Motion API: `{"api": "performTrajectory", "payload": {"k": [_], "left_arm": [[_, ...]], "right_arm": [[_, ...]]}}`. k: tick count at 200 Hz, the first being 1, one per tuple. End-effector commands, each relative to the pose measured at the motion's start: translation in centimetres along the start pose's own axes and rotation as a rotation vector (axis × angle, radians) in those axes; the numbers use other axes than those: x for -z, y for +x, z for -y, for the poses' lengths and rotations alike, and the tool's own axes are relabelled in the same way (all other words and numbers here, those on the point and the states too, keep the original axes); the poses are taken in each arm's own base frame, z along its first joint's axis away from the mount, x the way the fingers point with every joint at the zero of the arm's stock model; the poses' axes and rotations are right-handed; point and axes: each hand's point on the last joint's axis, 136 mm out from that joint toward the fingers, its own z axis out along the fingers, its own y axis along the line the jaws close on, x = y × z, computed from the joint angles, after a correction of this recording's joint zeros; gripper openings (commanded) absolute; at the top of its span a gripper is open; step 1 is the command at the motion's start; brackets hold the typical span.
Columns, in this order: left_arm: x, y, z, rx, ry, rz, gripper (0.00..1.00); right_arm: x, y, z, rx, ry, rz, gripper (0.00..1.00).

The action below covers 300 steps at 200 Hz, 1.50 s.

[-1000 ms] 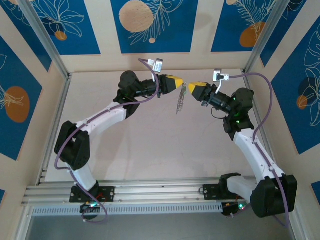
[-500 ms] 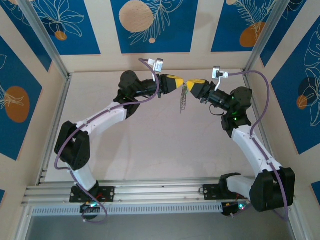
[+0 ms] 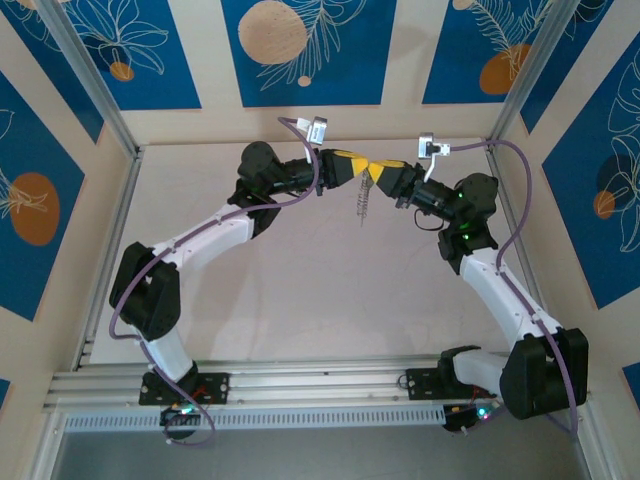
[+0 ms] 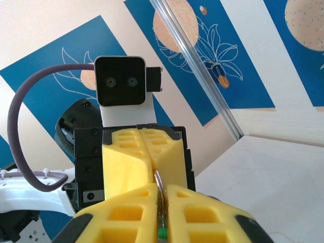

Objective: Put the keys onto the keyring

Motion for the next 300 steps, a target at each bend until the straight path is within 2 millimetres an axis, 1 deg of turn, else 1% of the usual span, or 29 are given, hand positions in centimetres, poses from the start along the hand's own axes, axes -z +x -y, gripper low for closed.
{"api": "performTrajectory", "payload": {"k": [1,14,52,81,100,122,144,168,196,235,264,300], "left_arm": [[-0.6,-1.7,2.4,-0.066,0.060,0.038,0.00],[-0.6,-1.7,2.3,-0.064,0.059,0.039,0.00],[-0.6,-1.6,2.4,-0.058,0.069,0.037,0.00],[-0.5,-1.3,2.7,-0.068,0.083,0.011,0.00],[0.1,-1.3,2.5,-0.090,0.063,-0.012,0.18],[0.9,-1.2,2.2,-0.123,0.031,-0.050,0.35],[1.8,-1.0,1.4,-0.157,-0.014,-0.098,0.45],[2.9,-0.8,0.2,-0.188,-0.075,-0.152,0.51],[3.8,-0.6,-0.8,-0.224,-0.113,-0.220,0.55],[4.4,-0.4,-1.8,-0.228,-0.100,-0.292,0.56],[4.2,-0.1,-1.6,-0.225,-0.059,-0.338,0.56],[4.1,0.4,-1.7,-0.199,-0.032,-0.379,0.52]], "right_arm": [[-0.3,-1.0,-1.0,0.037,-0.028,0.018,0.05],[-0.3,-1.0,-1.0,0.039,-0.029,0.019,0.00],[-0.3,-1.2,-1.3,0.047,-0.035,0.014,0.00],[-0.3,-1.1,-1.3,0.068,-0.019,-0.033,0.00],[-0.3,-0.9,-1.4,0.095,-0.011,-0.107,0.00],[-0.3,-0.2,-1.4,0.108,-0.031,-0.210,0.00],[-0.3,0.2,-1.0,0.122,-0.034,-0.291,0.00],[-0.3,0.4,-0.6,0.137,-0.040,-0.352,0.00],[-0.4,0.6,-0.4,0.139,-0.051,-0.411,0.00],[-0.3,0.8,-0.6,0.134,-0.078,-0.459,0.00],[-0.3,1.1,-0.4,0.119,-0.092,-0.482,0.00],[-0.5,1.4,-0.2,0.102,-0.107,-0.487,0.00]]}}
